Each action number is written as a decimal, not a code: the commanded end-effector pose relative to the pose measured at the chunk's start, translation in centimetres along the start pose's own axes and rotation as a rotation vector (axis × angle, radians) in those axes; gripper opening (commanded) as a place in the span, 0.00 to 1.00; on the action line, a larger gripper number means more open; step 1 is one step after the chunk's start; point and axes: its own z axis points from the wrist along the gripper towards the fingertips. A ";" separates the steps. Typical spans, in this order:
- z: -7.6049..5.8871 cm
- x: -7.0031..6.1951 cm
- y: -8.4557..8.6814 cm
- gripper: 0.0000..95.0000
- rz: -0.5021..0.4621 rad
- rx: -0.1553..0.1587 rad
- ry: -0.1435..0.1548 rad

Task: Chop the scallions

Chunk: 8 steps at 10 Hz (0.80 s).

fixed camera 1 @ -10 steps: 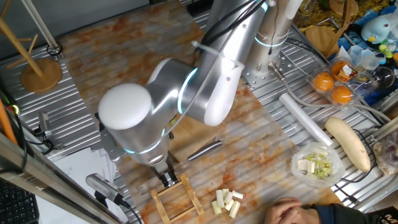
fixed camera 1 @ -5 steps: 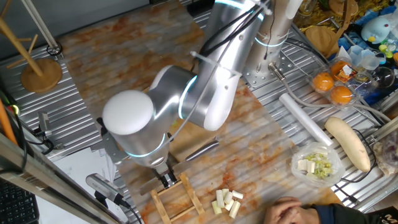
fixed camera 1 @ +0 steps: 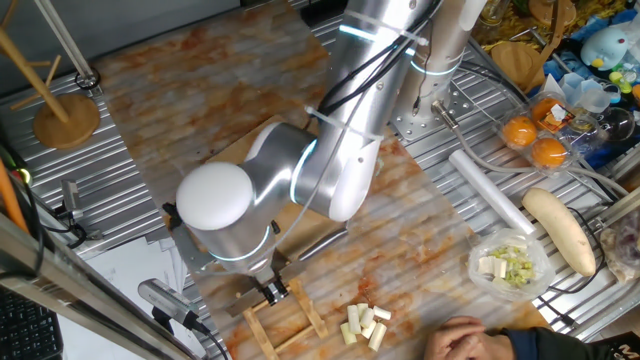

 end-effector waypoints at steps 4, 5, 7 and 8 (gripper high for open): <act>-0.4 0.7 0.0 0.20 -0.027 0.013 -0.027; -0.8 0.8 -0.1 0.40 -0.028 0.014 -0.030; -1.7 1.2 -0.5 0.40 -0.032 0.010 -0.025; -3.0 1.7 -1.2 0.40 -0.047 0.000 -0.018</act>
